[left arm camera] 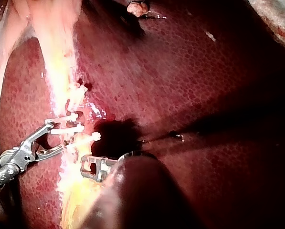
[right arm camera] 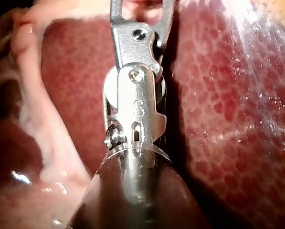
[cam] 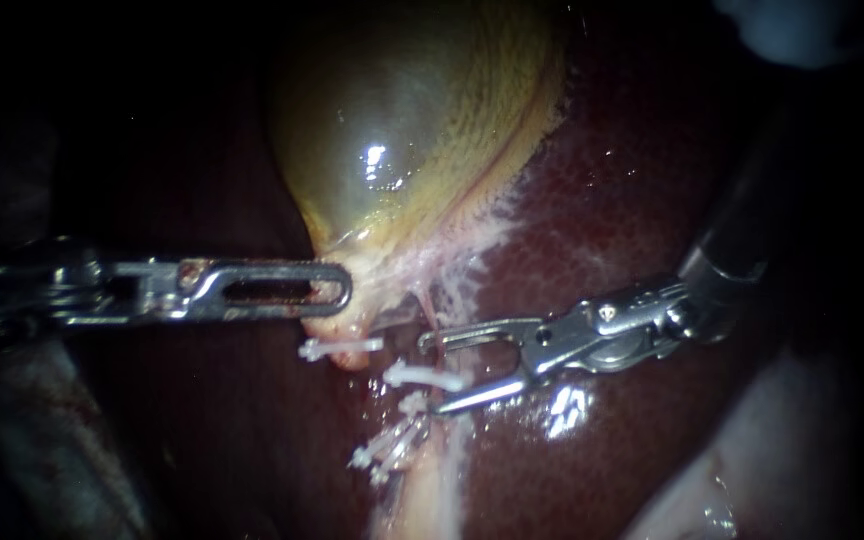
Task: Going back second clip right tube
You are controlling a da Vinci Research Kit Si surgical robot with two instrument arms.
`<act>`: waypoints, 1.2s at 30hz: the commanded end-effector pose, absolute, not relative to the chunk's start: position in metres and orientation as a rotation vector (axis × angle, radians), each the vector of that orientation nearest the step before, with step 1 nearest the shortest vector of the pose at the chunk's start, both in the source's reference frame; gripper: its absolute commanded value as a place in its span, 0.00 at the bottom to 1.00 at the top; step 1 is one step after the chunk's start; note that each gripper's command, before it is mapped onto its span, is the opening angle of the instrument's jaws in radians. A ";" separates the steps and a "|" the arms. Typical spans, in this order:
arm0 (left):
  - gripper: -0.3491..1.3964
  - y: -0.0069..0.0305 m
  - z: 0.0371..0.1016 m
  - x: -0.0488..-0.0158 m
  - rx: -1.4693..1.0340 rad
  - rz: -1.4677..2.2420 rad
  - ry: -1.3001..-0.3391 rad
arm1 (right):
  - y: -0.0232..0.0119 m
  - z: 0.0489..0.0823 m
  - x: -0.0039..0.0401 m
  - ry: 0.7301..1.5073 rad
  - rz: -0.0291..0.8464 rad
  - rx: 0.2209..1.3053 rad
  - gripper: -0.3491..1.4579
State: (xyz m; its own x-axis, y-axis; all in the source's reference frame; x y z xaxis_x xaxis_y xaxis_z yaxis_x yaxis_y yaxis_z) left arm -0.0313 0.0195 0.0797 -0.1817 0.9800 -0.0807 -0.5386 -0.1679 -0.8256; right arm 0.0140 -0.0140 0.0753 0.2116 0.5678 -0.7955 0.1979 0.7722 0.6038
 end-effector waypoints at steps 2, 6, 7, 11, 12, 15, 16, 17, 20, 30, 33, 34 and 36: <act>0.00 0.0195 0.0797 -0.0313 -0.774 1.635 -0.799 | -0.0139 0.0750 0.0136 1.360 0.291 0.682 0.45; 0.00 0.0195 0.0797 -0.0313 -0.774 1.635 -0.799 | -0.0140 0.0745 0.0129 1.357 0.293 0.672 0.45; 0.00 0.0195 0.0797 -0.0313 -0.774 1.635 -0.799 | -0.0140 0.0744 0.0128 1.356 0.293 0.673 0.44; 0.00 0.0195 0.0797 -0.0313 -0.774 1.635 -0.799 | -0.0139 0.0741 0.0124 1.355 0.291 0.675 0.44; 0.00 0.0195 0.0797 -0.0313 -0.774 1.635 -0.799 | -0.0140 0.0740 0.0123 1.354 0.291 0.675 0.44; 0.00 0.0195 0.0797 -0.0313 -0.774 1.635 -0.799 | -0.0140 0.0736 0.0118 1.353 0.288 0.677 0.44; 0.00 0.0195 0.0797 -0.0312 -0.774 1.635 -0.799 | -0.0140 0.0735 0.0116 1.352 0.287 0.678 0.44; 0.00 0.0195 0.0797 -0.0312 -0.774 1.635 -0.799 | -0.0140 0.0733 0.0113 1.353 0.284 0.673 0.44; 0.00 0.0195 0.0797 -0.0312 -0.774 1.635 -0.799 | -0.0137 0.0726 0.0101 1.349 0.283 0.655 0.44; 0.00 0.0196 0.0798 -0.0313 -0.774 1.635 -0.799 | -0.0125 0.0696 0.0067 1.356 0.282 0.554 0.47; 0.00 0.0196 0.0799 -0.0312 -0.775 1.636 -0.799 | -0.0124 0.0694 0.0063 1.357 0.282 0.541 0.47; 0.00 0.0196 0.0800 -0.0312 -0.774 1.635 -0.799 | -0.0124 0.0693 0.0062 1.359 0.284 0.541 0.47; 0.00 0.0197 0.0801 -0.0312 -0.775 1.636 -0.799 | -0.0124 0.0693 0.0061 1.359 0.283 0.539 0.47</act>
State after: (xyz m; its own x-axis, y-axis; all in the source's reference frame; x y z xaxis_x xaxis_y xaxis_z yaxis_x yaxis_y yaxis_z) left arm -0.0312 0.0198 0.0802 -0.1823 0.9798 -0.0817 -0.5381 -0.1689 -0.8258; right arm 0.0061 -0.0124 0.0693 0.2015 0.4927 -0.8466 0.1152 0.8464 0.5200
